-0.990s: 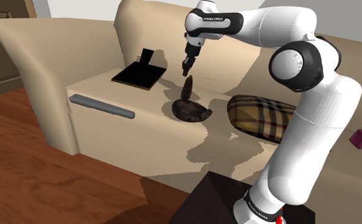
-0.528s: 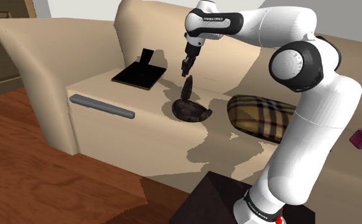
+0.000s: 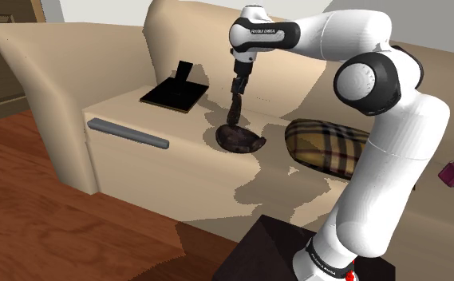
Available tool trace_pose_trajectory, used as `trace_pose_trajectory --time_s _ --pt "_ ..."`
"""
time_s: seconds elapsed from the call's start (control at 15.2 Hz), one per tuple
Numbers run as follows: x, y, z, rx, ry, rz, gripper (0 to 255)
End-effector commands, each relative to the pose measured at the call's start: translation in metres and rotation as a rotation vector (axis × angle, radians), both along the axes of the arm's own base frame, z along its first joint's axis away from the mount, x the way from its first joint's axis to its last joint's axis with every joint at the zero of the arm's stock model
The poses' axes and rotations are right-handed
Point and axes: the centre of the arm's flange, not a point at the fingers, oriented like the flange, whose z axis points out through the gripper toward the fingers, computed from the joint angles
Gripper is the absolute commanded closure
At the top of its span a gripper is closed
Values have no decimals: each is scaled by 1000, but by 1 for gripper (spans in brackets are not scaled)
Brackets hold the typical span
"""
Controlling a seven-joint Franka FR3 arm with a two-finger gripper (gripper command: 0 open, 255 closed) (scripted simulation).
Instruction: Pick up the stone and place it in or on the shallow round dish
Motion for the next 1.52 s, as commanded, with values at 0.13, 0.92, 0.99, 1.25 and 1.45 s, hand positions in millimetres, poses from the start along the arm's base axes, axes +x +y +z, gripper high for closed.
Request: trace_pose_trajectory --time_s 0.13,0.92,0.99,1.25,1.45 --pt "-1 0 -18 -1 1 0 0" --pt "-1 0 -18 -1 1 0 255" --pt "-1 0 -18 -1 1 0 255" --pt "-1 0 -18 -1 1 0 255" --pt "-1 0 -2 -1 1 0 255"
